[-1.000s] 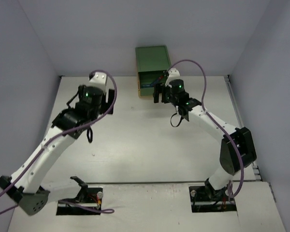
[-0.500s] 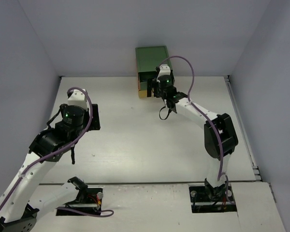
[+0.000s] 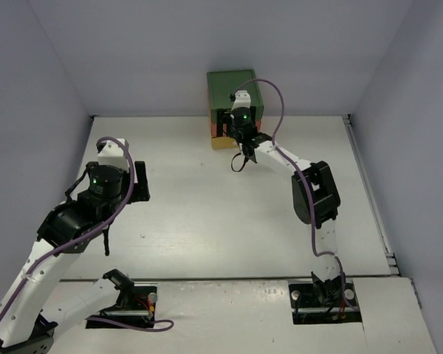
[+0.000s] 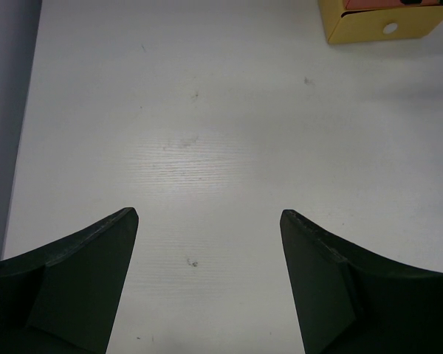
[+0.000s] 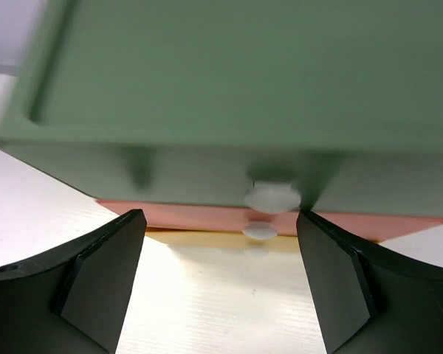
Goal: Sort the tools into containers
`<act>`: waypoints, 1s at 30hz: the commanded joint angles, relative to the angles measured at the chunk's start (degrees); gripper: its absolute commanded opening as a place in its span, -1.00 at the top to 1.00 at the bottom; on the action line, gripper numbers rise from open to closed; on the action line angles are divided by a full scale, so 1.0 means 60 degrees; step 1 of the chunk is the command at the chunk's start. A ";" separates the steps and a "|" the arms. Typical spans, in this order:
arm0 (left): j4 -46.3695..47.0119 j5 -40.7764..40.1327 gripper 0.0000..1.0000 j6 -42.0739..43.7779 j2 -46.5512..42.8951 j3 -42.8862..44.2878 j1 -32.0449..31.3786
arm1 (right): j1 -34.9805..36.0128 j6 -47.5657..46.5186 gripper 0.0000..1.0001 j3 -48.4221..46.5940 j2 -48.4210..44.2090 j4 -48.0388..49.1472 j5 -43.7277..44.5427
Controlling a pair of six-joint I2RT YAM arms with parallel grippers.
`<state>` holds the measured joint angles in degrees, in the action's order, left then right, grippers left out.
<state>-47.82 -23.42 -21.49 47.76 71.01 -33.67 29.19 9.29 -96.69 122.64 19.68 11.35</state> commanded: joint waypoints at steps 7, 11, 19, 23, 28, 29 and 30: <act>0.0162 -0.0061 -0.49 -0.0285 -0.0146 -0.0113 0.0071 | -0.0039 -0.0333 -0.67 0.0132 -0.0584 0.1861 0.0394; 0.0188 -0.0316 -0.49 -0.0230 0.0042 0.0135 0.0066 | -0.0077 -0.0736 -0.72 0.1634 -0.2322 0.1856 0.0294; 0.0261 -0.1128 -0.50 0.0159 0.0769 0.0766 0.0142 | -0.0894 -0.1330 -0.85 0.5629 -0.7871 0.0801 0.0345; 0.0493 -0.1581 -0.51 0.0385 0.0899 0.0945 0.0224 | -0.1091 -0.1679 -1.00 0.7123 -1.0203 -0.0134 0.1259; 0.1235 -0.2025 -0.51 0.0692 0.0499 0.0383 0.0279 | -0.1130 -0.1548 -1.00 0.8245 -1.3183 -0.1595 0.3000; 0.1246 -0.2071 -0.51 0.0738 0.0409 0.0368 0.0280 | -0.1130 -0.1548 -1.00 0.8263 -1.3593 -0.1791 0.3196; 0.1337 -0.2106 -0.51 0.0806 0.0289 0.0178 0.0296 | -0.1130 -0.1399 -1.00 0.8503 -1.4249 -0.2032 0.3511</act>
<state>-45.21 -32.32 -19.04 52.00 73.12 -32.46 22.44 0.90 -49.18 44.82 13.55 22.99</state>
